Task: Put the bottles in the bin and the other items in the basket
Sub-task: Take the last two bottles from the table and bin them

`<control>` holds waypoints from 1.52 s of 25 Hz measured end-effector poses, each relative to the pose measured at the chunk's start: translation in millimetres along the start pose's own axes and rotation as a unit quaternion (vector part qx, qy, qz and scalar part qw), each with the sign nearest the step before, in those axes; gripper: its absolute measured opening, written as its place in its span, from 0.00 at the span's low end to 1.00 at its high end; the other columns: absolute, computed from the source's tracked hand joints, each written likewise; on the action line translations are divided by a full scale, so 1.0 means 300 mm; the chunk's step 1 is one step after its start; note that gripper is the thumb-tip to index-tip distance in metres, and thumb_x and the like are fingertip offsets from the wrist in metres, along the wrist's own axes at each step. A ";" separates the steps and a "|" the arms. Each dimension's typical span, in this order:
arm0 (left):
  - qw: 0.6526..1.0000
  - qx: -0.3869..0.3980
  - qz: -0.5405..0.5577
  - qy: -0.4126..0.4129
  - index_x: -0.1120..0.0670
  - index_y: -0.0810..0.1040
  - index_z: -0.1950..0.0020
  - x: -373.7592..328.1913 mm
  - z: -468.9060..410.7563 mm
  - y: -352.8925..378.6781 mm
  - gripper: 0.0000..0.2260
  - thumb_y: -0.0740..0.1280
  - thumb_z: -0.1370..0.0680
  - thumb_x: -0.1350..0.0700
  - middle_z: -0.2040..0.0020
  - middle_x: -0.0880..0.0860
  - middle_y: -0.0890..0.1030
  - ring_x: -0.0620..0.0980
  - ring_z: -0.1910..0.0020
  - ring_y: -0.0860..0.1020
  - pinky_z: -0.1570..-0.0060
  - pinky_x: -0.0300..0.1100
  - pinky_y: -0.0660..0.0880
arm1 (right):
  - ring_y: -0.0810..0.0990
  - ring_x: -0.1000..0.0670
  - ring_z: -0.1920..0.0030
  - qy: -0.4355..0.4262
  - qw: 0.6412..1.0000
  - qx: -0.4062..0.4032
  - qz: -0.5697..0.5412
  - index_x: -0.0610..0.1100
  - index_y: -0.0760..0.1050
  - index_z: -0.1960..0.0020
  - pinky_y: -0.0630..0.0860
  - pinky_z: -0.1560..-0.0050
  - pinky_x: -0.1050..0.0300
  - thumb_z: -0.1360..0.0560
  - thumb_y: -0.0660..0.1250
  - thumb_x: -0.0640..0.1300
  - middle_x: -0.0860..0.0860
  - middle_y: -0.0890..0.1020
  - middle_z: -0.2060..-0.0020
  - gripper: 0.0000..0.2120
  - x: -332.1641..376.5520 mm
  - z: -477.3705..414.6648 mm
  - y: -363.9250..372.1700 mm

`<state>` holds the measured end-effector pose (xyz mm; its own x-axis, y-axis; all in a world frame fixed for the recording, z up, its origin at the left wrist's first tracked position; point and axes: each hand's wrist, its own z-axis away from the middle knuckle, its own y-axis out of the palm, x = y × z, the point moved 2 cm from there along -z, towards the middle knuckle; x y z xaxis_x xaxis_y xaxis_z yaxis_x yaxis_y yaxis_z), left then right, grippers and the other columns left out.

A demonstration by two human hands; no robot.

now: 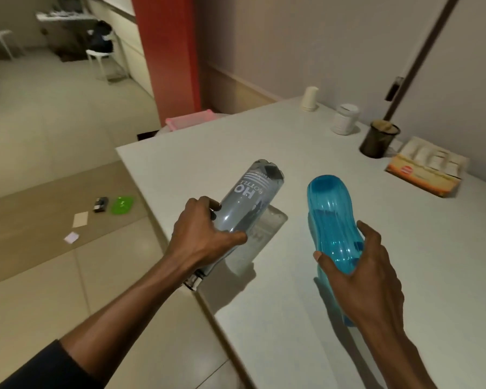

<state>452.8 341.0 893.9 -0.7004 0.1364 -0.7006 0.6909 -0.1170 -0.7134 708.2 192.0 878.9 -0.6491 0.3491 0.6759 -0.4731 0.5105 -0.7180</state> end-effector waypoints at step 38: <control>0.940 -0.039 -0.091 -0.326 0.48 0.74 0.39 1.915 -0.572 -0.950 0.36 0.83 0.39 0.35 0.47 0.46 0.82 0.46 0.54 0.80 0.60 0.43 0.80 | 0.82 0.52 0.49 -0.171 0.904 0.379 0.103 0.49 0.63 0.27 0.82 0.57 0.60 0.33 0.77 0.66 0.52 0.80 0.44 0.44 1.293 -0.020 2.155</control>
<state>-115.8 621.4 696.9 -0.7521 -0.4869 -0.4441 0.5422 -0.0740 -0.8370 154.2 662.3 678.1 -0.8548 0.0465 0.5168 -0.5091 -0.2677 -0.8180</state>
